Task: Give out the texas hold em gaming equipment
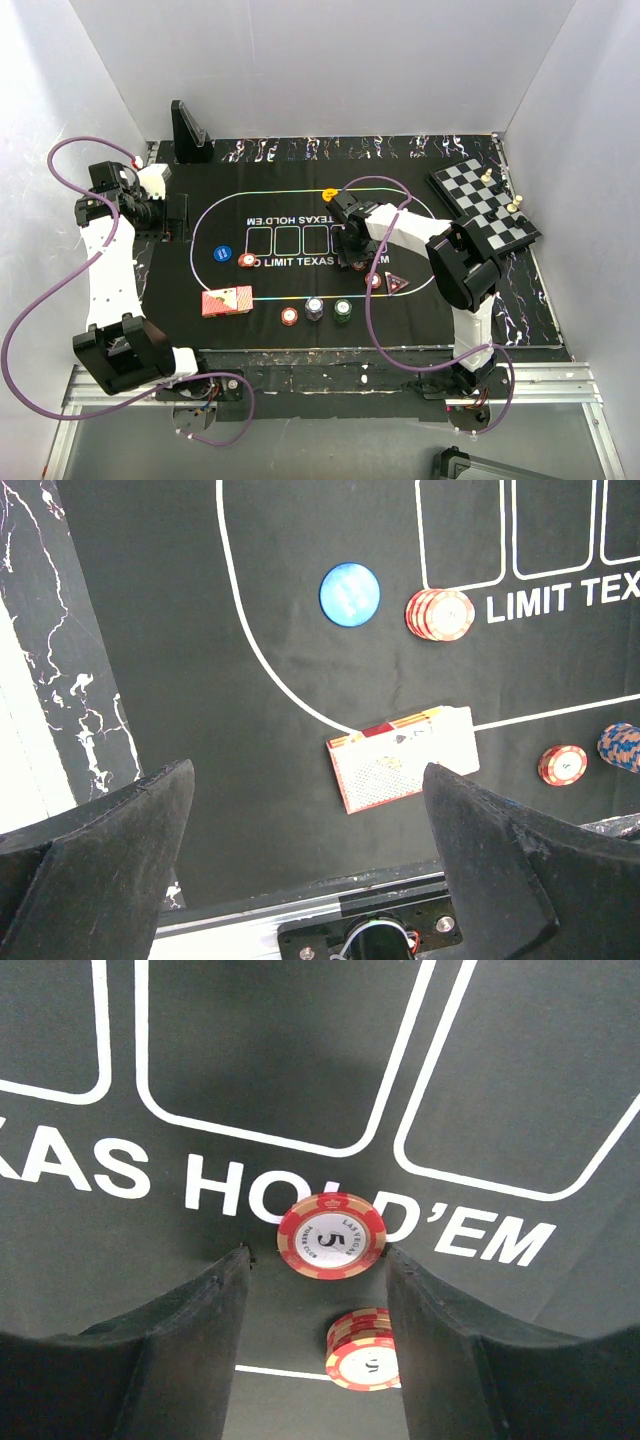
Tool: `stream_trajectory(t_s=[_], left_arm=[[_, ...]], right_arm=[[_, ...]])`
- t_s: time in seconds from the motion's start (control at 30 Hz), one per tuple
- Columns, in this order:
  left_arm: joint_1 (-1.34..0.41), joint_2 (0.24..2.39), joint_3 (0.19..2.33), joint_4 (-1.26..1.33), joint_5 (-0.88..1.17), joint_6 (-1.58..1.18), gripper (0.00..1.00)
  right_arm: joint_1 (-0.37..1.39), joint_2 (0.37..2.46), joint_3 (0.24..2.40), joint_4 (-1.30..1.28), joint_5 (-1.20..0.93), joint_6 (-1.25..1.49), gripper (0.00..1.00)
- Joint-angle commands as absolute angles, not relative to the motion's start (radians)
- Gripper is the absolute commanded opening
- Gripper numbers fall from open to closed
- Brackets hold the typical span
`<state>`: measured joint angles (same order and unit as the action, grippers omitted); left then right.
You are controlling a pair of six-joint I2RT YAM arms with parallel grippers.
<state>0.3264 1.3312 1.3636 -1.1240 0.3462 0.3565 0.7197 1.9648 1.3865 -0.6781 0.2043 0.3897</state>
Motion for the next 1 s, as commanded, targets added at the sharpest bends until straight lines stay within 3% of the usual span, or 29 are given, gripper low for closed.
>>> stream_trajectory(t_s=[0.0,0.3,0.6,0.67,0.73,0.87,0.97], left_arm=[[0.333,1.293,1.362,-1.115,0.345,0.364,1.0],[0.333,1.292,1.364,-1.118,0.342,0.362,1.0],[0.333,1.281,1.361,-1.121,0.344,0.365,1.0],[0.333,1.279,1.361,-1.124,0.344,0.365,1.0],[0.333,1.276,1.361,-1.123,0.342,0.367,1.0],[0.333,1.273,1.362,-1.127,0.344,0.367,1.0],[0.331,1.272,1.361,-1.126,0.341,0.371,1.0]], right_arm=[[0.706,2.002,1.365,-0.609,0.213,0.397,0.61],[0.684,2.002,1.31,-0.571,0.184,0.411,0.48],[0.684,1.945,1.313,-0.589,0.218,0.41,0.27],[0.684,1.924,1.313,-0.589,0.224,0.408,0.27],[0.684,1.922,1.331,-0.604,0.232,0.402,0.32],[0.684,1.947,1.373,-0.615,0.253,0.387,0.6],[0.684,1.982,1.411,-0.62,0.275,0.38,0.68]])
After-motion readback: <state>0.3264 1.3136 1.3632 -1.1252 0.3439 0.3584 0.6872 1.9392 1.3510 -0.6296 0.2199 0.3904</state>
